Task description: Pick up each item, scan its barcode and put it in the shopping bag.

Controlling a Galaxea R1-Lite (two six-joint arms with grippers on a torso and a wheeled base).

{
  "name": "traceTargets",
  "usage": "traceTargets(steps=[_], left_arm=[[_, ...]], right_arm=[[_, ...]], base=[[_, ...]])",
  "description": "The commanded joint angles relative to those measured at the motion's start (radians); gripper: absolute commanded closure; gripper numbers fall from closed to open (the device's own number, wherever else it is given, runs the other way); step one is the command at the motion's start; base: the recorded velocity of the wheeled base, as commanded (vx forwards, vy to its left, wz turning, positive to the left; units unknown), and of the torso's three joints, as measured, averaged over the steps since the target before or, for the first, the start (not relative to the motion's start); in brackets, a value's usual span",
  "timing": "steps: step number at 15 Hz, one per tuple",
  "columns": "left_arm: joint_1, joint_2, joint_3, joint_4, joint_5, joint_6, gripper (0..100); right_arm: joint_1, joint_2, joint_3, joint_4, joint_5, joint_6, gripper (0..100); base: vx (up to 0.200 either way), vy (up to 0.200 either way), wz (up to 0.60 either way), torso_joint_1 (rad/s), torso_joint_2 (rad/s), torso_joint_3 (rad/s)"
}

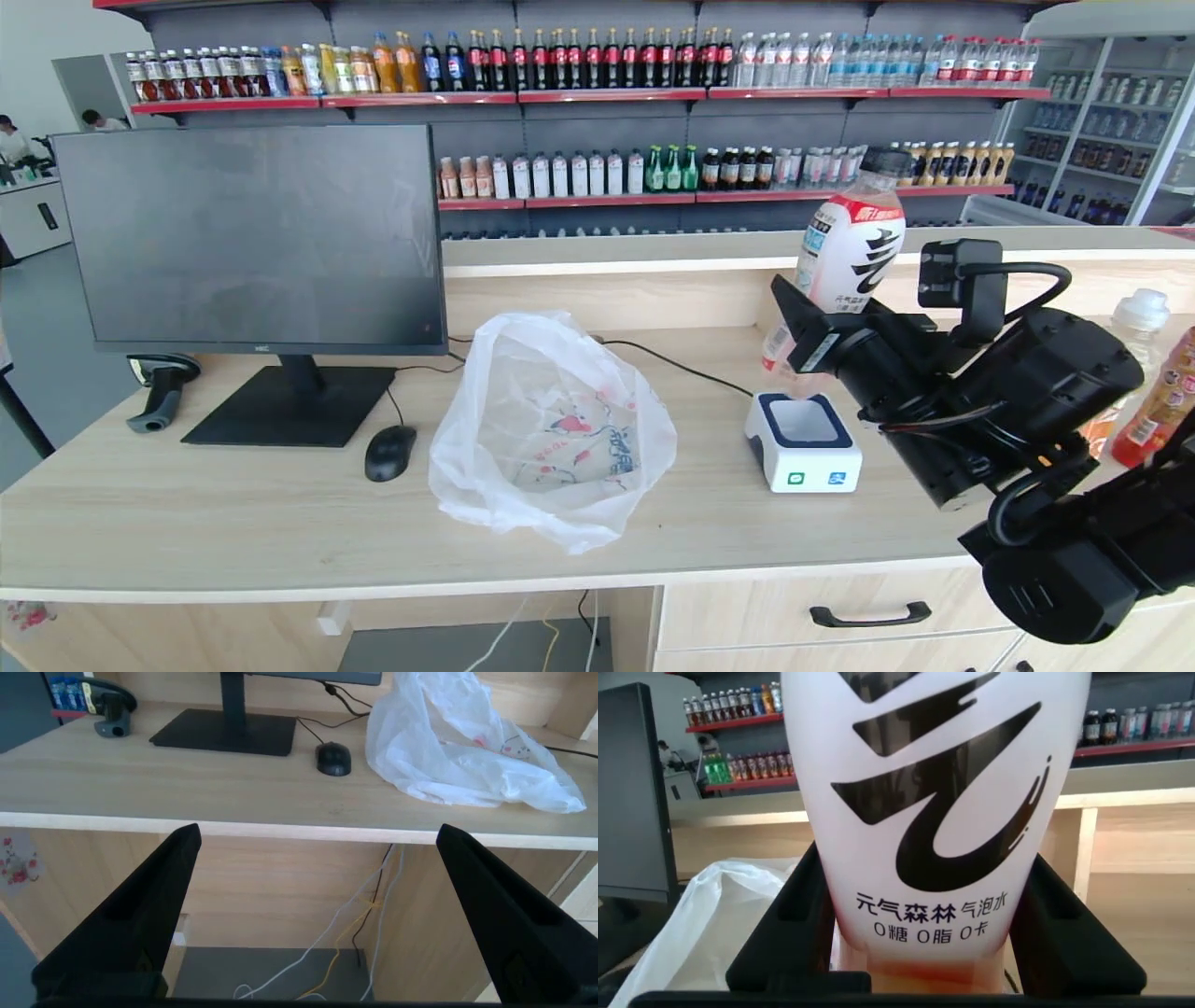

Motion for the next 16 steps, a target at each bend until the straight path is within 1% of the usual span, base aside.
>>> traceTargets(steps=[1,14,16], left_arm=[[0.0,0.0,0.0,-0.001,0.0,0.002,0],[0.0,0.0,0.0,-0.001,0.0,-0.001,0],[0.0,0.0,0.0,-0.001,0.0,0.001,0]], right_arm=[[0.0,-0.006,0.0,0.0,0.0,0.0,100],[0.017,-0.002,-0.001,0.0,0.0,0.014,100],[0.019,-0.002,-0.001,0.0,0.0,0.014,100]], base=[[0.0,0.0,0.0,0.0,0.0,0.0],[0.0,0.0,0.0,0.0,0.0,0.0],[0.0,0.0,0.6,0.0,0.0,0.002]])
